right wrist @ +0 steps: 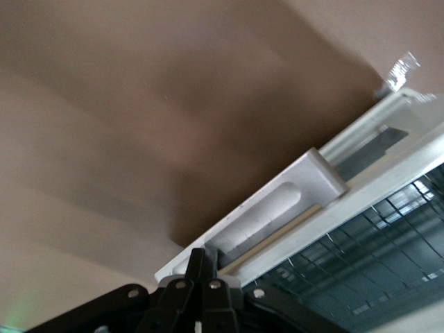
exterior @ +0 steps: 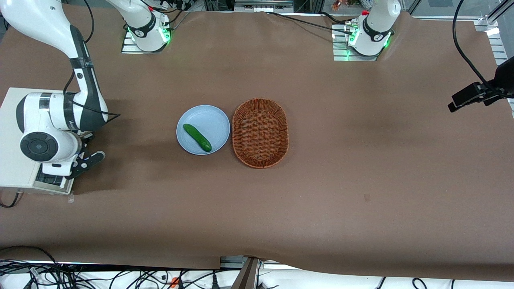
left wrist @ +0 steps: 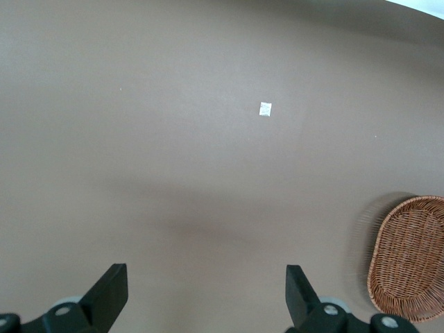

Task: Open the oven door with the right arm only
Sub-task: 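Position the right gripper fingers under the silver door handle, then pull the handle outward and down with the right gripper, swinging the door open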

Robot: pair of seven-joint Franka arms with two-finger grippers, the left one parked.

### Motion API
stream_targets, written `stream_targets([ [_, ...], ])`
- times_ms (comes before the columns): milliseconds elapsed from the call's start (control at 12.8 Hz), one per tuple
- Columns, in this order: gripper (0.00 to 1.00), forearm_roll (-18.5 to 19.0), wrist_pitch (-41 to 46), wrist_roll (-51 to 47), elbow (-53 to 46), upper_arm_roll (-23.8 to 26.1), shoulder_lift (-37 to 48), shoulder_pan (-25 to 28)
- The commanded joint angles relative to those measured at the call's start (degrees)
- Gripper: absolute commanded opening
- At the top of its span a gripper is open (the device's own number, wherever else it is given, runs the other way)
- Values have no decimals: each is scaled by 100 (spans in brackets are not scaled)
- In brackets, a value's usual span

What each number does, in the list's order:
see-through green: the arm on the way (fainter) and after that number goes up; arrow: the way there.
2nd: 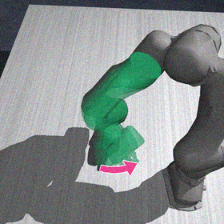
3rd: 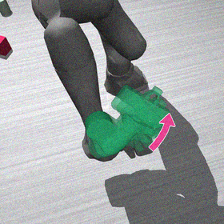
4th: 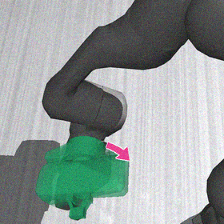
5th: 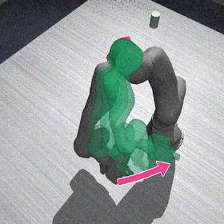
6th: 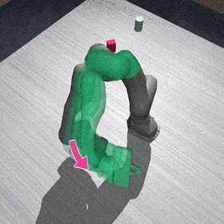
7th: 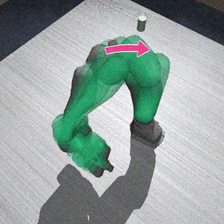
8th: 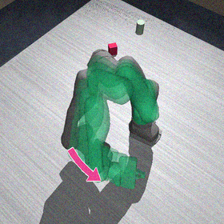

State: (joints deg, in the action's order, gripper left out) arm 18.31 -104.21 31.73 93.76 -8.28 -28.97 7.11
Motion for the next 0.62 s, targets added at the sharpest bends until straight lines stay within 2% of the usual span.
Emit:
stream_targets([
  [0,0,-161,-556,-26,28,-77,-442,-131],
  [547,0,-794,-1101,-26,28,-77,-890,-157],
])
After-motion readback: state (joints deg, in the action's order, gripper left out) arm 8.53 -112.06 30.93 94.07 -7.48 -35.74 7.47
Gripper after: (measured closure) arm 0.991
